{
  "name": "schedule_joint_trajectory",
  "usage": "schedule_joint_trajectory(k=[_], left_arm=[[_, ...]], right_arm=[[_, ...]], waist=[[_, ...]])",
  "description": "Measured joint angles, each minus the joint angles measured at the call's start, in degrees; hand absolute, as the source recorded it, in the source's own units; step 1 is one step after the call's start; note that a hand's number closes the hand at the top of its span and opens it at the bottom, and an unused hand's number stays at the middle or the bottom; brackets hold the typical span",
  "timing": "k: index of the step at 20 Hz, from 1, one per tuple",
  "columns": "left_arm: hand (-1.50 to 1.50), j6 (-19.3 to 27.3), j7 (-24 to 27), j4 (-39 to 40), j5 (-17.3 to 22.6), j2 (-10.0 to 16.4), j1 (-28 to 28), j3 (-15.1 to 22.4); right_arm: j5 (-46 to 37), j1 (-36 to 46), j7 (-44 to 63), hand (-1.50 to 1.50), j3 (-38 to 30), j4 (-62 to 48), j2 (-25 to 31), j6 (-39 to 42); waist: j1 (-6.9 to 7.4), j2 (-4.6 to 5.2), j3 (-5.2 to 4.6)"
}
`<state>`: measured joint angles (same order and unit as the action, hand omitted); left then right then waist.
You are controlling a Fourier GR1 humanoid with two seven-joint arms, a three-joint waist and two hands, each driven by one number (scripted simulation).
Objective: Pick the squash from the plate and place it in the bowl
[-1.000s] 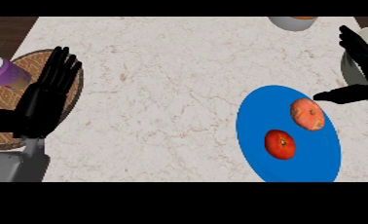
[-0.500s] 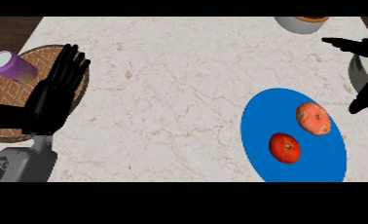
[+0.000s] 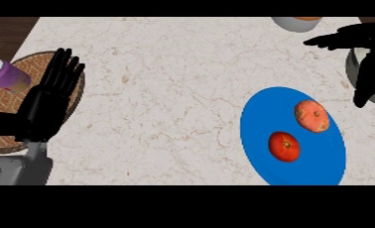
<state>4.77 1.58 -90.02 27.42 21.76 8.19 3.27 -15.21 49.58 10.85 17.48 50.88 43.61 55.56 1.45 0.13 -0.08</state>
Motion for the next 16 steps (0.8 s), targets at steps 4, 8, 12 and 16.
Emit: schedule_joint_trajectory(k=[4,8,12,16], left_arm=[[0.0,-0.42,-0.94,0.24,-0.52,-0.22,0.53,-1.35],[0.0,-1.1,-0.39,-0.25,-1.51,-1.12,-1.07,-1.92],[0.0,-1.41,-0.69,-0.82,-2.45,-1.87,-1.79,-2.72],[0.0,-2.63,-1.16,-1.01,-2.29,-2.09,-1.85,-3.97]], right_arm=[[0.48,-0.84,4.32,-1.5,-2.13,1.54,-3.08,0.74],[0.59,-4.84,5.89,-1.5,-3.85,4.8,-3.51,1.35],[0.96,-10.01,8.06,-1.5,-5.88,10.7,-3.84,1.44],[-2.47,-14.02,4.94,-1.5,-7.02,13.84,-3.23,-1.41]], waist=[[-0.88,-0.15,0.03],[-1.28,-0.22,0.04],[-1.58,-0.28,0.04],[-1.45,-0.2,0.08]])
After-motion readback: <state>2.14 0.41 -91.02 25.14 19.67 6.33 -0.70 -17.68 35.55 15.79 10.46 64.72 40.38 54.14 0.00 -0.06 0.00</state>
